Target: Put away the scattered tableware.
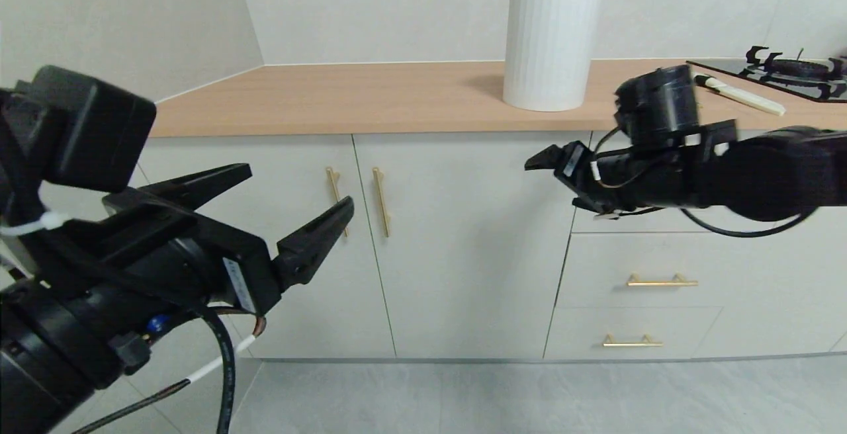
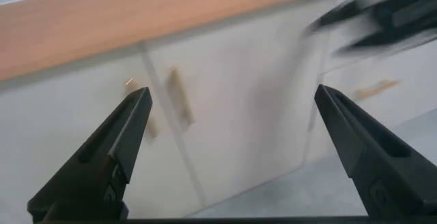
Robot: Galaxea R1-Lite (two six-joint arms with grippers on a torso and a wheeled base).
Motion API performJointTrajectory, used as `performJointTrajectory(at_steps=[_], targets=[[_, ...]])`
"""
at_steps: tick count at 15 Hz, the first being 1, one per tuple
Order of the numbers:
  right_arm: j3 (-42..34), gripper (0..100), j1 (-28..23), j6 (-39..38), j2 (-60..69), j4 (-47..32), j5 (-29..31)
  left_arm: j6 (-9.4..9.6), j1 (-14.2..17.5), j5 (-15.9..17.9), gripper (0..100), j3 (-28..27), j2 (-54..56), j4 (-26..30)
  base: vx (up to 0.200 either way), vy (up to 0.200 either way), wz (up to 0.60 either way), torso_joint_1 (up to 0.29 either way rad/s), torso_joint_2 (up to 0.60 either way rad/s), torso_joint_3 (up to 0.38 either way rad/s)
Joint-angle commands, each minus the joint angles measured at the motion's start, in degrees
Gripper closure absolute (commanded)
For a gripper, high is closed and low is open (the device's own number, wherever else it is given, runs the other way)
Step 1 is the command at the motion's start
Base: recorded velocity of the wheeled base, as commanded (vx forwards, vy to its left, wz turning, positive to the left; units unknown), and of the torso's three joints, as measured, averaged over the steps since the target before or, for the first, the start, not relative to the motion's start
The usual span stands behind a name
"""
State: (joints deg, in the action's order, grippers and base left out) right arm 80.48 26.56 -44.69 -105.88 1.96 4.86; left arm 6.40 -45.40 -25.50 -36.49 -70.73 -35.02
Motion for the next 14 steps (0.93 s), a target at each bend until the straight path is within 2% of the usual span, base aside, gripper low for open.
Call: performJointTrajectory(at_steps=[1, 2, 3, 4, 5, 7, 8, 9, 10, 12, 13, 14], targets=[[-18.52, 0, 3.50, 6.72, 27.39, -0.64, 6.65, 0.02, 4.00, 0.01, 0, 4.32, 3.76, -0.13, 0.000, 0.000, 0.00, 0.000, 0.00, 0.000], [-26.08, 0, 3.06, 11.47, 37.32, -2.58, 13.33, 0.02, 7.17, 0.01, 0, 9.59, 8.68, -0.04, 0.000, 0.000, 0.00, 0.000, 0.00, 0.000], [-30.82, 0, 0.59, 13.75, 43.91, -4.25, 16.14, 0.02, 9.01, -0.07, 0, 13.55, 13.16, 0.04, 0.000, 0.000, 0.00, 0.000, 0.00, 0.000], [-32.76, 0, -0.99, 14.72, 46.64, -4.95, 16.76, 0.02, 9.89, -0.07, 0, 15.04, 15.10, 0.13, 0.000, 0.000, 0.00, 0.000, 0.00, 0.000], [-36.98, 0, -6.17, 18.41, 55.78, -7.50, 17.11, 0.02, 13.93, 0.01, 0, 19.44, 21.25, 2.15, 0.000, 0.000, 0.00, 0.000, 0.00, 0.000], [-39.44, 0, -12.41, 24.92, 68.35, -13.48, 18.25, 0.02, 17.71, 0.01, 0, 23.30, 31.00, 8.57, 0.000, 0.000, 0.00, 0.000, 0.00, 0.000], [-39.70, 0, -14.17, 26.76, 72.74, -16.64, 19.04, 0.02, 19.38, 0.01, 0, 24.01, 34.78, 12.00, 0.000, 0.000, 0.00, 0.000, 0.00, 0.000], [-39.53, 0, -18.04, 29.57, 81.71, -22.97, 21.59, 0.02, 23.69, 0.37, 0, 24.45, 43.13, 21.05, 0.000, 0.000, 0.00, 0.000, 0.00, 0.000], [-39.53, 0, -19.09, 31.07, 85.57, -24.73, 22.21, 0.02, 25.80, 0.89, 0, 24.27, 47.53, 25.18, 0.000, 0.000, 0.00, 0.000, 0.00, 0.000], [-39.70, 0, -20.67, 31.24, 90.76, -28.15, 22.65, 0.02, 29.67, 3.27, 0, 24.27, 53.15, 29.75, 0.000, 0.000, 0.00, 0.000, 0.00, 0.000], [-40.93, 0, -21.38, 31.24, 94.80, -31.93, 23.17, -0.25, 33.09, 4.76, 0, 24.80, 56.32, 31.33, 0.000, 0.000, 0.00, 0.000, 0.00, 0.000], [-42.43, 0, -21.99, 31.24, 97.61, -32.55, 23.26, -0.25, 35.29, 5.82, 0, 25.85, 58.95, 32.74, 0.000, 0.000, 0.00, 0.000, 0.00, 0.000]])
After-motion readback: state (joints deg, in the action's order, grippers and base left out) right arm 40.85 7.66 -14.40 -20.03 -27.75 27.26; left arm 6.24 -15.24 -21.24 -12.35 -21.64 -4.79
